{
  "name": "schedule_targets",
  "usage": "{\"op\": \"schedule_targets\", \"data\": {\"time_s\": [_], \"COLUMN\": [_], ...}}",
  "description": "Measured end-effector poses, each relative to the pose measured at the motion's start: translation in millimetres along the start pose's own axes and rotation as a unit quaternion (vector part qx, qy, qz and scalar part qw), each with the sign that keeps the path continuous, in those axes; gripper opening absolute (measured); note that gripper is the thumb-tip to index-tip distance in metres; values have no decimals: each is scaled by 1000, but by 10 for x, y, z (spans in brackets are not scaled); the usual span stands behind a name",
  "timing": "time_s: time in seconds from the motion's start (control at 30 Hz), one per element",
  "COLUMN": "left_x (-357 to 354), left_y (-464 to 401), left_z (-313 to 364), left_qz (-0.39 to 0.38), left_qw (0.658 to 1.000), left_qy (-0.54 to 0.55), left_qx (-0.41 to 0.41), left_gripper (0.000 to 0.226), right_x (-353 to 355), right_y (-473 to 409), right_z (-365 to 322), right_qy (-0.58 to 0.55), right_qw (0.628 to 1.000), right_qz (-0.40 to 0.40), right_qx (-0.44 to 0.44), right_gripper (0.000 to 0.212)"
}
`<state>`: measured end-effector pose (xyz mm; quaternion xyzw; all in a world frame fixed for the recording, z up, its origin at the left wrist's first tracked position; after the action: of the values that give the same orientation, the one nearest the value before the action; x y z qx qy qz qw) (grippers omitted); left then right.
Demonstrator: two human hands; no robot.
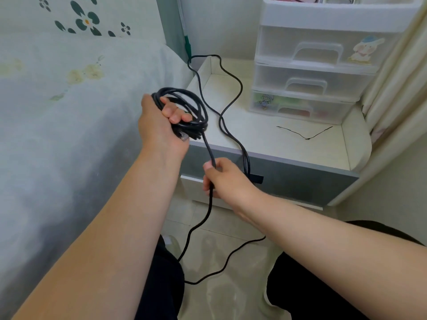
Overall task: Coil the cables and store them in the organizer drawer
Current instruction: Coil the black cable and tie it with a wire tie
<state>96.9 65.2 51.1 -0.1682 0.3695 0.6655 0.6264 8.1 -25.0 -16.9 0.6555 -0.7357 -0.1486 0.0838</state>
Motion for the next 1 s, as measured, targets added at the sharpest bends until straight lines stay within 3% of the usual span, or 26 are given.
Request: {"op": "schedule_targets", "data": {"time_s": [0.1,0.17,0.3,0.4,0.53,0.63,0.7,0.8,0.9,1.0], "left_x": [49,24,-71,-154,-263,-324,-325,-277,-210,-169], "left_y": [-32,-21,32,94,123,159,155,127,80,73], "left_z": [9,0,4,48,-28,-169,-274,-394,-445,-464], "left_qz": [63,85,82,70,5,-66,-100,-140,-160,-193], "left_qw": [995,984,950,903,790,633,543,480,469,511], "left_qy": [-58,-120,-234,-336,-509,-650,-725,-788,-823,-818], "left_qx": [-60,-101,-188,-260,-342,-416,-413,-358,-279,-183], "left_gripper": [43,44,44,45,40,35,36,42,48,59], "right_x": [-39,-29,3,2,76,185,295,431,492,511], "right_y": [110,143,191,255,286,311,319,303,276,250], "right_z": [-71,-155,-261,-299,-430,-569,-654,-736,-763,-761], "right_qy": [-109,-97,-14,165,312,425,502,550,571,566], "right_qw": [994,995,999,981,941,893,853,822,802,791], "right_qz": [-5,-6,-30,-98,-126,-131,-116,-109,-110,-109], "right_qx": [3,16,3,11,38,77,90,101,138,205], "right_gripper": [19,20,33,58,46,31,28,24,17,19]}}
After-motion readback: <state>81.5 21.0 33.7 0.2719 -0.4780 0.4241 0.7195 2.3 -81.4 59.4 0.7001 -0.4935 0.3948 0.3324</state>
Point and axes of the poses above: each hand's wrist, its own y-axis away from the middle knuckle, its own x-axis out of the back of the hand, z = x × y, the point moved 5 cm from there along -y, towards the middle knuckle, and after that the axes turned 12 degrees about -y, right-handed, at the moved point
